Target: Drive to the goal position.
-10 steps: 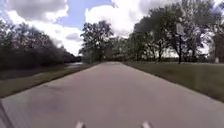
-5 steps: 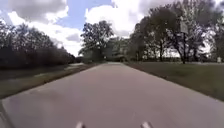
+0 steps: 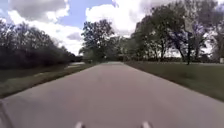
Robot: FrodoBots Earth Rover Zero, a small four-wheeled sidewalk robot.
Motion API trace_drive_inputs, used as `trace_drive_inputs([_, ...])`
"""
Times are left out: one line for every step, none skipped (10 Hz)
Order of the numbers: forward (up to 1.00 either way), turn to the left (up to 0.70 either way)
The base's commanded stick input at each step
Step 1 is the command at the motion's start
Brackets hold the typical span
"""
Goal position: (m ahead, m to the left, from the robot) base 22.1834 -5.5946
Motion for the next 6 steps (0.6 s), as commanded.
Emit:
trace_drive_inputs([1.00, -0.27])
trace_drive_inputs([1.00, -0.13])
trace_drive_inputs([1.00, 0.00])
trace_drive_inputs([1.00, 0.00])
trace_drive_inputs([1.00, 0.00])
trace_drive_inputs([1.00, 0.00])
